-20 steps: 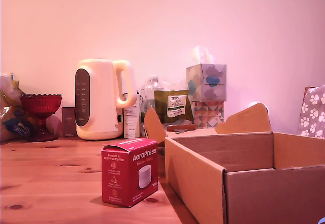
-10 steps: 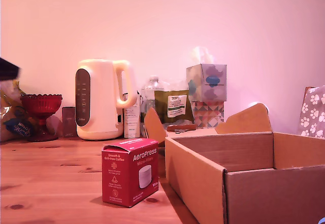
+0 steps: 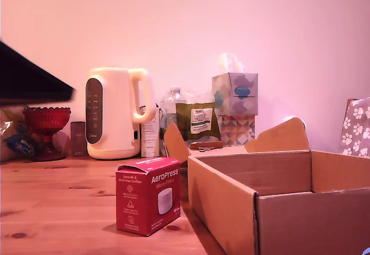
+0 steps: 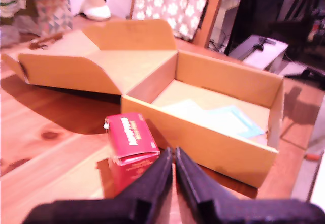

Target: Pick the red carton of coffee filters and place it in the cardboard box

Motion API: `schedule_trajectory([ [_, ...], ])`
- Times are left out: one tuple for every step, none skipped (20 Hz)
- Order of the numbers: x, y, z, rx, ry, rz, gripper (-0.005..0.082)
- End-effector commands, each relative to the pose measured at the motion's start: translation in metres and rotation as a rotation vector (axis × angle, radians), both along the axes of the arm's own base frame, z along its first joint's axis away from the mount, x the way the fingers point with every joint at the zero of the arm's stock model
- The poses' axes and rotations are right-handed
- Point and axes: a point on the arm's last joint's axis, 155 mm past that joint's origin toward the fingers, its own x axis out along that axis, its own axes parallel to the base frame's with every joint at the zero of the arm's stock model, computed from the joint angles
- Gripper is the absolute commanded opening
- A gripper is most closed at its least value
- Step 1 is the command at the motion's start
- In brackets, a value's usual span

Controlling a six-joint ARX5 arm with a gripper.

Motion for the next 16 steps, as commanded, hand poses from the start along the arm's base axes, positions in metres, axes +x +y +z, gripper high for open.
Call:
schedule_trajectory([
  [0.003, -0.005, 0.003, -0.006, -0.016, 0.001, -0.0023],
  [0.002, -0.009, 0.002, -0.009, -0.018, -0.010, -0.0023],
  [0.002, -0.012, 0.002, -0.017, -0.011, -0.014, -0.0013],
  [0.004, -0.014, 0.002, -0.027, -0.004, -0.011, 0.0045],
  [0.006, -0.015, 0.001, -0.027, 0.000, -0.009, 0.0191],
  [0.008, -0.016, -0.002, -0.022, 0.005, -0.001, 0.0387],
  [0.011, -0.015, -0.005, -0.013, 0.009, 0.013, 0.0583],
  [0.014, -0.015, -0.009, -0.003, 0.012, 0.023, 0.0729],
  [0.016, -0.016, -0.013, 0.007, 0.018, 0.029, 0.0799],
  [0.017, -0.017, -0.016, 0.015, 0.023, 0.030, 0.0787],
  [0.021, -0.017, -0.019, 0.028, 0.030, 0.043, 0.0787],
  [0.026, -0.017, -0.020, 0.035, 0.028, 0.063, 0.0787],
  [0.031, -0.018, -0.020, 0.041, 0.025, 0.080, 0.0787],
  [0.037, -0.017, -0.020, 0.048, 0.020, 0.106, 0.0787],
  [0.041, -0.018, -0.022, 0.061, 0.022, 0.119, 0.0787],
  [0.044, -0.020, -0.023, 0.071, 0.026, 0.122, 0.0787],
])
